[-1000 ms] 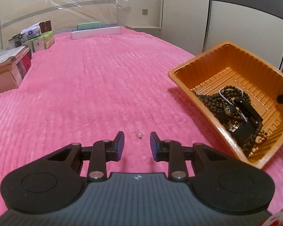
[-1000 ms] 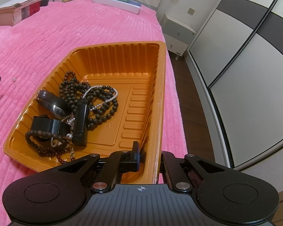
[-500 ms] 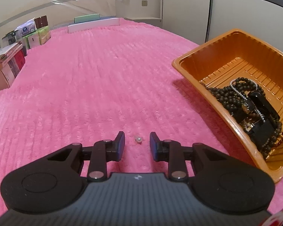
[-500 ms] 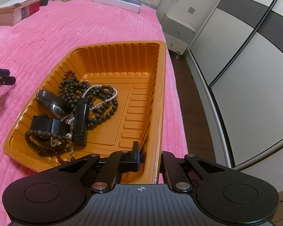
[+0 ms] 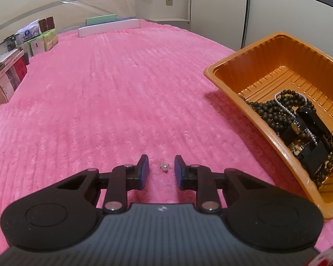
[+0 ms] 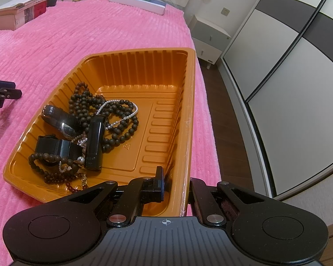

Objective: Organize jewelry
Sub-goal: 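Move the left gripper to the small silver bead and grasp it, then carry the silver bead over the tray and release it with the left gripper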

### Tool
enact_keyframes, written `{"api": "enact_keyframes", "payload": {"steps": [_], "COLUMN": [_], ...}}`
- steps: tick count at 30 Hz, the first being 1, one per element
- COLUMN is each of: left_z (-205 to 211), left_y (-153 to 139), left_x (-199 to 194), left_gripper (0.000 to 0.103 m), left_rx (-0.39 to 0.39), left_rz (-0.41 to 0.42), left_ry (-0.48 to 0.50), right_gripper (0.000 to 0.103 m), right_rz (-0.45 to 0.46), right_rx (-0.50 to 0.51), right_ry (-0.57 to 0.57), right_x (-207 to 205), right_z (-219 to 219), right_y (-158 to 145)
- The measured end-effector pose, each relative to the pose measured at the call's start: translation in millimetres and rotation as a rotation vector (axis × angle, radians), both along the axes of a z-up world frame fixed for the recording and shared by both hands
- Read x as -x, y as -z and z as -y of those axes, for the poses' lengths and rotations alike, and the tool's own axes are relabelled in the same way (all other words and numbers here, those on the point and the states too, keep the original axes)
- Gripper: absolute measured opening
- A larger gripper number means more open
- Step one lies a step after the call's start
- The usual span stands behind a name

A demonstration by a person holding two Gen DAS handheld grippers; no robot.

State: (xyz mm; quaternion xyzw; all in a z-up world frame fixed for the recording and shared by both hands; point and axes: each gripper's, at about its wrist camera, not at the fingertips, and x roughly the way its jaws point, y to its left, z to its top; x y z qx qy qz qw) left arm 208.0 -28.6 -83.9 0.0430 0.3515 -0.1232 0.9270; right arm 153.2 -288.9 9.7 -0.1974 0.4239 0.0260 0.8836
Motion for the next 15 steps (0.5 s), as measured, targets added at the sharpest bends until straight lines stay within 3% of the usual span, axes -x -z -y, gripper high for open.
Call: {"api": "enact_keyframes", "payload": {"steps": [7,11,15], "left_z": [2.5,2.4,1.8], "left_y": [4.9,5.7,3.5], "left_x": [2.6,2.5,4.8], "left_gripper": [0.018,0.008,0.008], "left_rx": [-0.015,-0.015,-0.012], "left_rz": [0.017,0.020,0.023], "left_ry": [0.023,0.026,0.025], "right_gripper": [0.005,0.005,0.005], "right_rz": [-0.001,-0.001,0.000], "right_rx": [0.000,0.001,0.000], "right_ry": [0.000,0.000,0.000], "right_x": [0.0,0.0,-0.1], "right_z": [0.2,0.1,0.1], "right_y": [0.0,-0.2,-0.1]}}
